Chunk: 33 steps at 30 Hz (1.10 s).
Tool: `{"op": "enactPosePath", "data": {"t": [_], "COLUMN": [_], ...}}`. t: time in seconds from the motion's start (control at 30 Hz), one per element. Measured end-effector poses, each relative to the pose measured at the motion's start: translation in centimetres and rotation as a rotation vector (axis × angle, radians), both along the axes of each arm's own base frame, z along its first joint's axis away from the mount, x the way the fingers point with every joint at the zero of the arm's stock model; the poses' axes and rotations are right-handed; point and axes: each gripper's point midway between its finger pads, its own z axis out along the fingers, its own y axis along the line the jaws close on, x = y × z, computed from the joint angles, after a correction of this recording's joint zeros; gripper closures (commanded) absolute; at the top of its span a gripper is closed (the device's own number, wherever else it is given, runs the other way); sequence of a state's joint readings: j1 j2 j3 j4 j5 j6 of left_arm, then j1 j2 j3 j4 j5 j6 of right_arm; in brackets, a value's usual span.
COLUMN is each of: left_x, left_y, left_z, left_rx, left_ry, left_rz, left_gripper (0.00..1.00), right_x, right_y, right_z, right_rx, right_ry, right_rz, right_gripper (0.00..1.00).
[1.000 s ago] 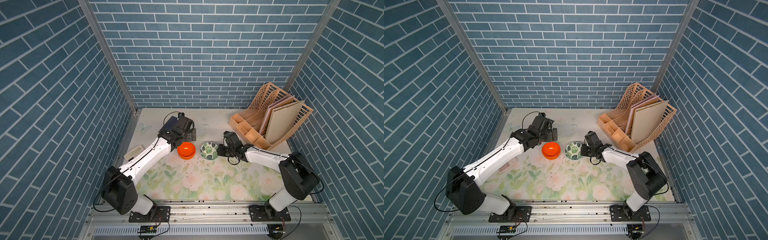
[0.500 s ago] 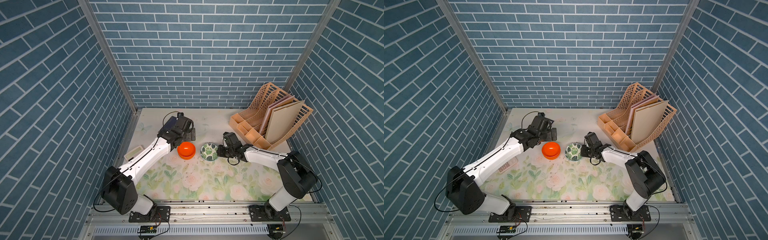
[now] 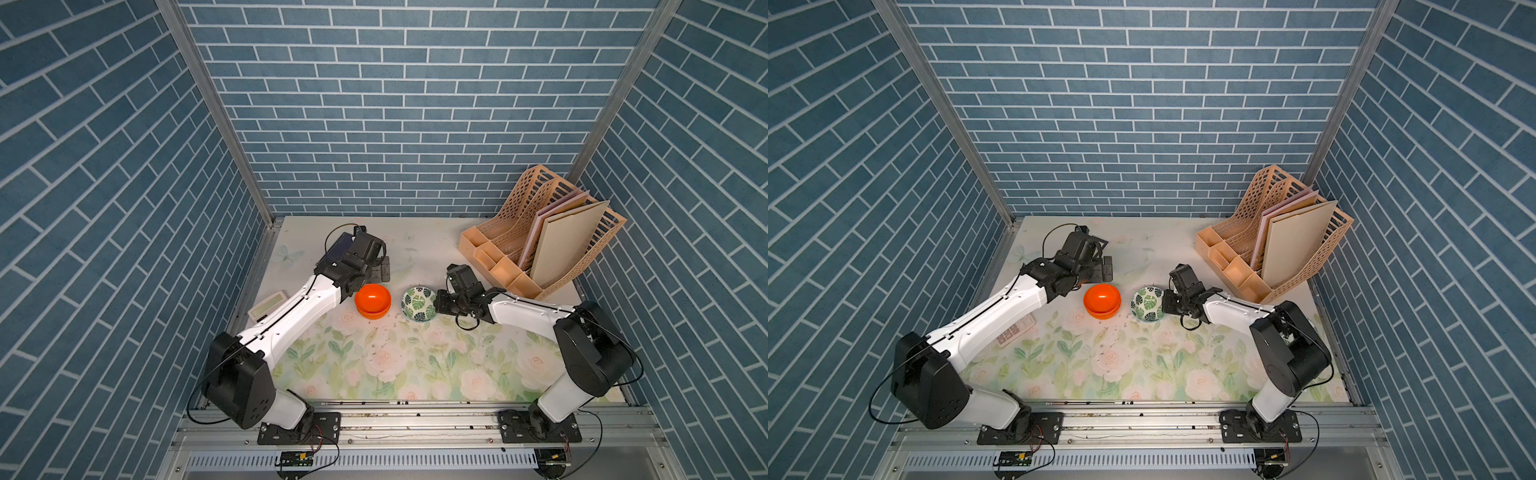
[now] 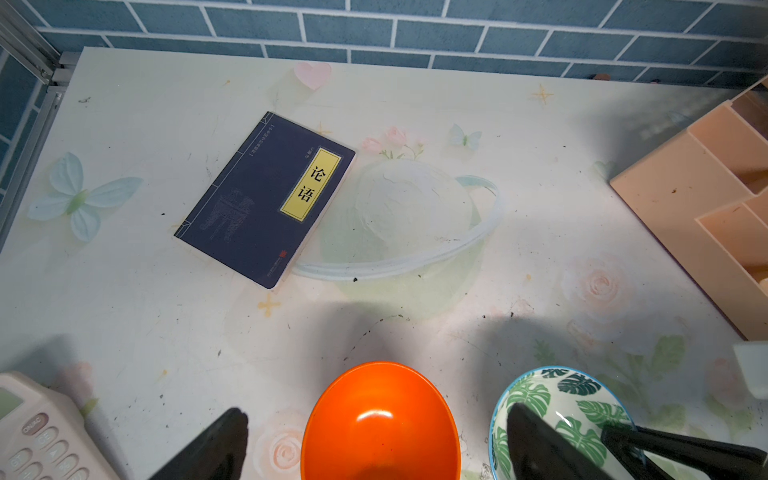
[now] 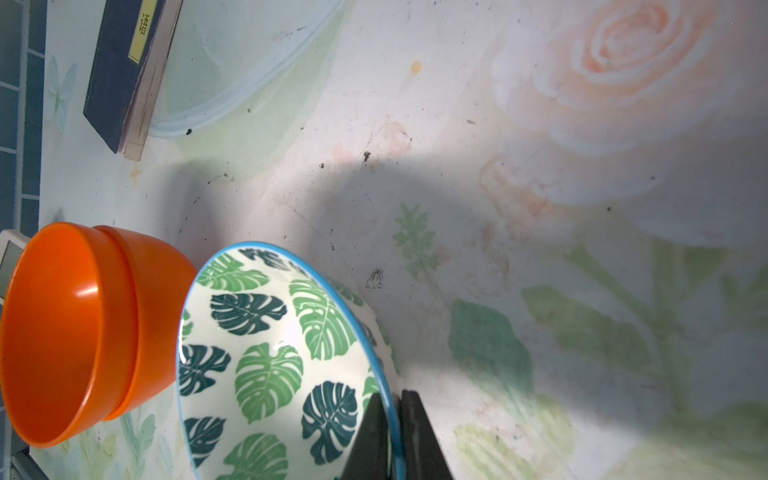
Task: Stack the bowls
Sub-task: Place the bowl at the center of the board.
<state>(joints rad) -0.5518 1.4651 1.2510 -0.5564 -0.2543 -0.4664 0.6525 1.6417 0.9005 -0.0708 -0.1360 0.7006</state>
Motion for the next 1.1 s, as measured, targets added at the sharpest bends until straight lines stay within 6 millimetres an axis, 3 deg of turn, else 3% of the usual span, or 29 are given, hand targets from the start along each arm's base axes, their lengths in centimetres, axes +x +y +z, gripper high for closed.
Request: {"op": "enactPosePath", "data": {"t": [0.37, 0.5, 0.73, 0.87, 0.97, 1.07, 1.1], "left_x": [0.1, 0.2, 0.3, 0.3, 0.2, 0.3, 0.4], "left_y": [0.3, 0.4, 0.6, 0.5, 0.5, 0.4, 0.3], "left_z": [0.0, 0.0, 0.0, 0.0, 0.0, 0.1, 0.1], "left_rx": [0.0, 0.0, 0.0, -0.001, 0.0, -0.005, -0.009], "left_ry": [0.0, 0.0, 0.001, 0.002, 0.002, -0.002, -0.005], "left_rz": [0.007, 0.011, 0.016, 0.01, 0.005, 0.0, -0.001], "left_gripper": [0.01, 0.0, 0.0, 0.0, 0.0, 0.0, 0.0], "right_x": [-0.1, 0.0, -0.1, -0.1, 0.0, 0.6, 1.0], "right_y": [0.2, 0.2, -0.2, -0.8, -2.2, -5.7, -8.2], "right_z": [-0.4, -0.4, 0.1, 2.2, 5.0, 8.7, 10.3], "right_rx": [0.007, 0.009, -0.009, -0.009, -0.017, -0.026, -0.034], "right_ry": [0.013, 0.014, -0.004, -0.046, -0.108, -0.187, -0.221], "right_rz": [0.008, 0.01, 0.018, 0.004, -0.044, -0.17, -0.262], "right_gripper": [0.79, 0.59, 0.44, 0.39, 0.36, 0.3, 0.29]}}
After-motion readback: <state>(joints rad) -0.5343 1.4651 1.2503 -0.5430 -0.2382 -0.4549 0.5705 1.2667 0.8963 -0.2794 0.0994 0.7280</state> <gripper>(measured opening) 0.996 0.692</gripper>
